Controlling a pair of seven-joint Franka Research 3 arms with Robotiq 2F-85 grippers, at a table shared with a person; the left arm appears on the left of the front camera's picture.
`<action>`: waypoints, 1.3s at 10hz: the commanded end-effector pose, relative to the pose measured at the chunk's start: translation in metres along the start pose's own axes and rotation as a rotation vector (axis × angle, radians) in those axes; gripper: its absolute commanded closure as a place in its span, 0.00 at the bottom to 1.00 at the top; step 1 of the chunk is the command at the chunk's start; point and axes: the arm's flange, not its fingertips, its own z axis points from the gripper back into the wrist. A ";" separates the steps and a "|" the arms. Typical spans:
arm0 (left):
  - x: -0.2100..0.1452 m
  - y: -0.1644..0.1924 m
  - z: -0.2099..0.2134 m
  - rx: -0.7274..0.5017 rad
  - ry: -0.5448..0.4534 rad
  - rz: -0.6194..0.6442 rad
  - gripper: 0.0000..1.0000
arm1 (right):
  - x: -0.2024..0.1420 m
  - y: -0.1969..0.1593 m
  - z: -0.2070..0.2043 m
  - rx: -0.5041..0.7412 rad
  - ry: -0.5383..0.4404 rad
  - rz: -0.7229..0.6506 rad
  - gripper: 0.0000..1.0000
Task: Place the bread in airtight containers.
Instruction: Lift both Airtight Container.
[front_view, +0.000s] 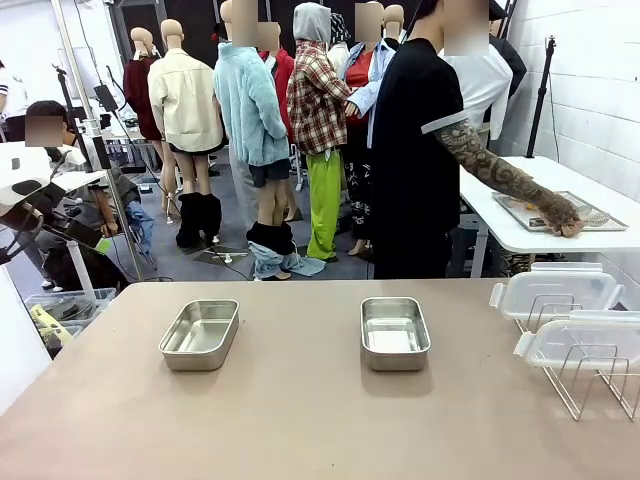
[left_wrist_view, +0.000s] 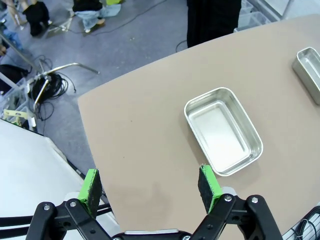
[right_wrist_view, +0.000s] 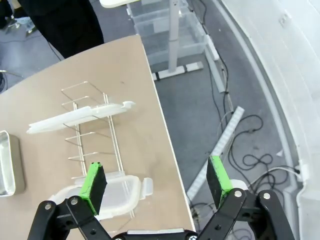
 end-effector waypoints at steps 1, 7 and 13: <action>0.000 0.002 0.000 0.005 -0.008 0.017 0.00 | -0.001 0.000 -0.002 0.018 -0.001 0.003 0.00; 0.000 0.002 0.000 0.005 -0.008 0.017 0.00 | -0.001 0.000 -0.002 0.018 -0.001 0.003 0.00; 0.000 0.002 0.000 0.005 -0.008 0.017 0.00 | -0.001 0.000 -0.002 0.018 -0.001 0.003 0.00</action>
